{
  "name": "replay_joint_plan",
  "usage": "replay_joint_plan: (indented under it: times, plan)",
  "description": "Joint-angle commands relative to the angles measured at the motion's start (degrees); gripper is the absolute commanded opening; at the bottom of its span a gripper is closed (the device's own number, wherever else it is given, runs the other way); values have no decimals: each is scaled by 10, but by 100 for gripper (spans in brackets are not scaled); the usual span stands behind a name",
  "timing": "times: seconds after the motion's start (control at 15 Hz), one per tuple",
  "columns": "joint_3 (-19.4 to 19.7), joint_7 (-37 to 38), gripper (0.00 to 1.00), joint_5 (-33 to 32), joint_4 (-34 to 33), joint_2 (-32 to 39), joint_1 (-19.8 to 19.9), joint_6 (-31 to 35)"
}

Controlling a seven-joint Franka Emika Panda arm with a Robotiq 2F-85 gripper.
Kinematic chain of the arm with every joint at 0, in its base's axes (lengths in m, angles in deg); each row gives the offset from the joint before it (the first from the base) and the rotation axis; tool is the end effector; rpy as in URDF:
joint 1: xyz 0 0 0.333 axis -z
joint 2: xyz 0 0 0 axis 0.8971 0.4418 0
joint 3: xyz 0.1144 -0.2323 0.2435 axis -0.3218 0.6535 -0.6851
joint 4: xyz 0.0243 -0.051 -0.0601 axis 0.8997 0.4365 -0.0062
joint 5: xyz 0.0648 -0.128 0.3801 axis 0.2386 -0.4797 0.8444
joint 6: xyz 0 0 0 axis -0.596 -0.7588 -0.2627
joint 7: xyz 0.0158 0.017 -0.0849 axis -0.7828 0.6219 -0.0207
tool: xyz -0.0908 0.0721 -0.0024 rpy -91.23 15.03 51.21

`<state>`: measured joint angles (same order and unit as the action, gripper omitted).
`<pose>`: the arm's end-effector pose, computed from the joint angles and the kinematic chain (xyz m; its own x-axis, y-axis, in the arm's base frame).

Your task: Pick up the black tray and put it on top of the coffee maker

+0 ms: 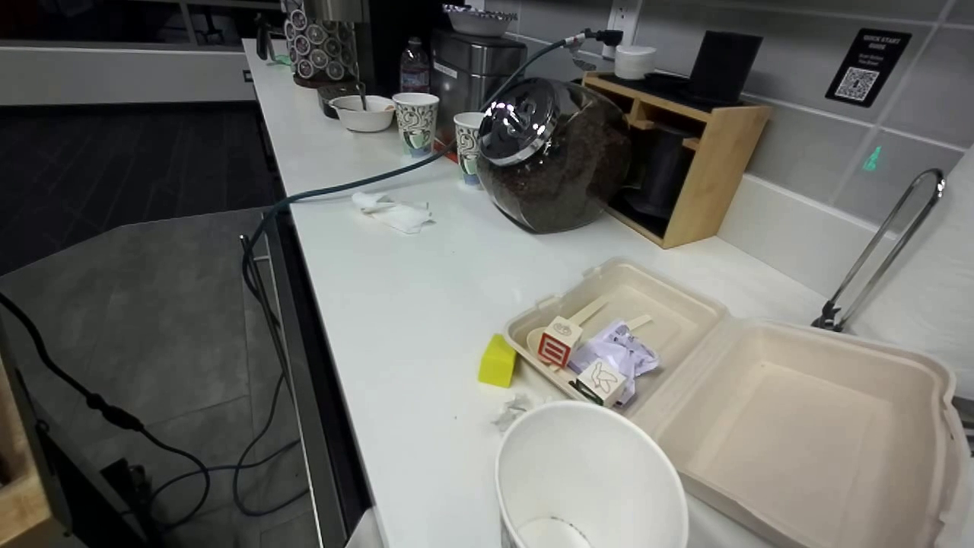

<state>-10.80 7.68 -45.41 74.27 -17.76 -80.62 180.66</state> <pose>0.7150 0.3004 0.6470 0.1098 0.9773 0.1812 0.8289 -0.1907 0.5260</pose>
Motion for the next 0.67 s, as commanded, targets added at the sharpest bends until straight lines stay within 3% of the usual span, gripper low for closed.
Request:
replay_joint_plan:
  times: [0.0,0.2,0.6]
  plan:
    - [29,20,2,-56,-89,57,-33,-27]
    - [54,30,2,-95,-121,73,-46,-57]
    - [55,9,2,-83,-178,100,-49,-138]
